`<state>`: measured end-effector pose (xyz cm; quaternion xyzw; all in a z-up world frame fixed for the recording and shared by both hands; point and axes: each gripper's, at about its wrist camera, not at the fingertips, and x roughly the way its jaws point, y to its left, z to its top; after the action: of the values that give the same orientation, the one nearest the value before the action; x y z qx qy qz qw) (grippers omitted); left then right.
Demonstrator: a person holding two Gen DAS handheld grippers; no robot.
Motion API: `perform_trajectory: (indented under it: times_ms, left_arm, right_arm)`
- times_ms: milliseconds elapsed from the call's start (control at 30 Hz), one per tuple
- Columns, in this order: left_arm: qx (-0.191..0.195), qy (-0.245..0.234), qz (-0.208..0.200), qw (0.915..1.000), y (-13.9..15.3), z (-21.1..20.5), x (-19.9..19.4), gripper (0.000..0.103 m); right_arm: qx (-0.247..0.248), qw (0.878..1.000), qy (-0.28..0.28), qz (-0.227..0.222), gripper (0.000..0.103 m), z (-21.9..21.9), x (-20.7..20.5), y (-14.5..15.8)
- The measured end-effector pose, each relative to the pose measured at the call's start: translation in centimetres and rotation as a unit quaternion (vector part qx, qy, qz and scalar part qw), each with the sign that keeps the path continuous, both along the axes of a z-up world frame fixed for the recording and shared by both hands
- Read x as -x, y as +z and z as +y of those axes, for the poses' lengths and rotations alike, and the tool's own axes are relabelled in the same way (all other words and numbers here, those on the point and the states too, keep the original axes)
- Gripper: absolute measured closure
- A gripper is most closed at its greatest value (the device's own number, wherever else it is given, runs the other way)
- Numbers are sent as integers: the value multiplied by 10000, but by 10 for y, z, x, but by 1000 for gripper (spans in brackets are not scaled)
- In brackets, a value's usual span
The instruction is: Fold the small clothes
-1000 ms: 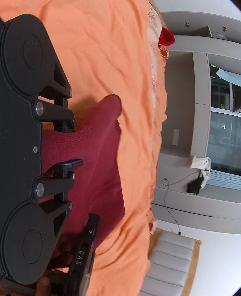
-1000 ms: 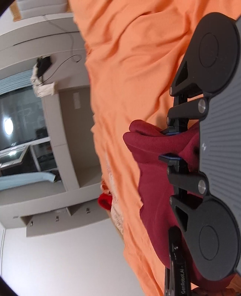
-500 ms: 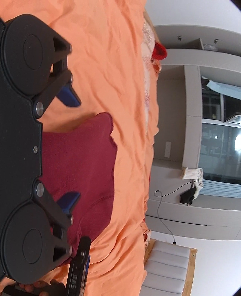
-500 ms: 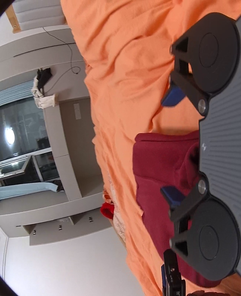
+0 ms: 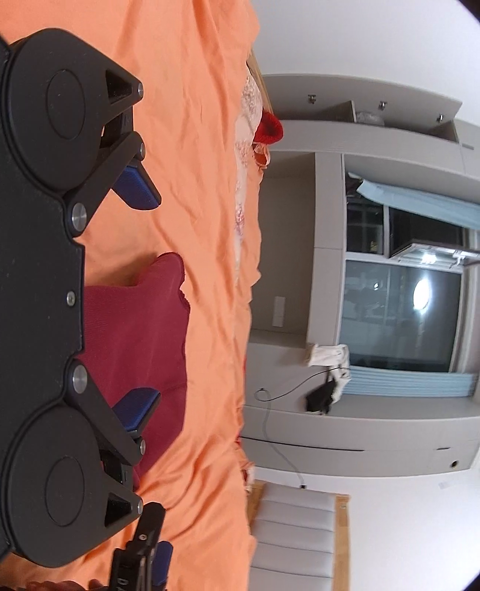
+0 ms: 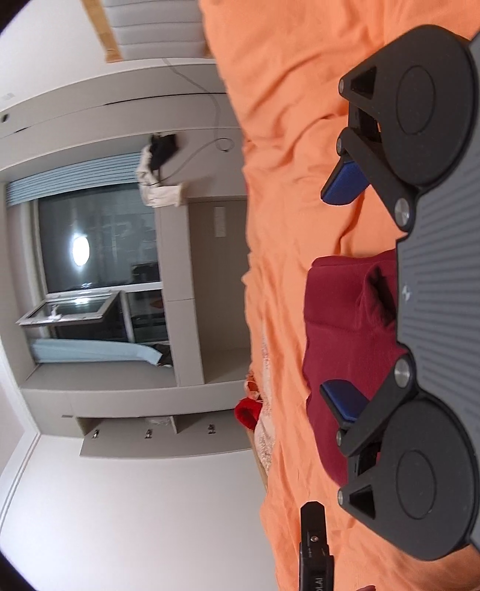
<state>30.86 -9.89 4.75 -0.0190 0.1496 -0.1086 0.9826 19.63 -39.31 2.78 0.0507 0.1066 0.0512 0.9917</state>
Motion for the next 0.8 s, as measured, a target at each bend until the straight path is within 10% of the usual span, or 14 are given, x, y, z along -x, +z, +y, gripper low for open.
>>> perform_trajectory:
  times_ms: [800]
  left_arm:
    - [-136, 110, -115, 9998, -33, 25, 142, 1]
  right_arm:
    - [129, 9986, -155, -491, 0, 31, 149, -13]
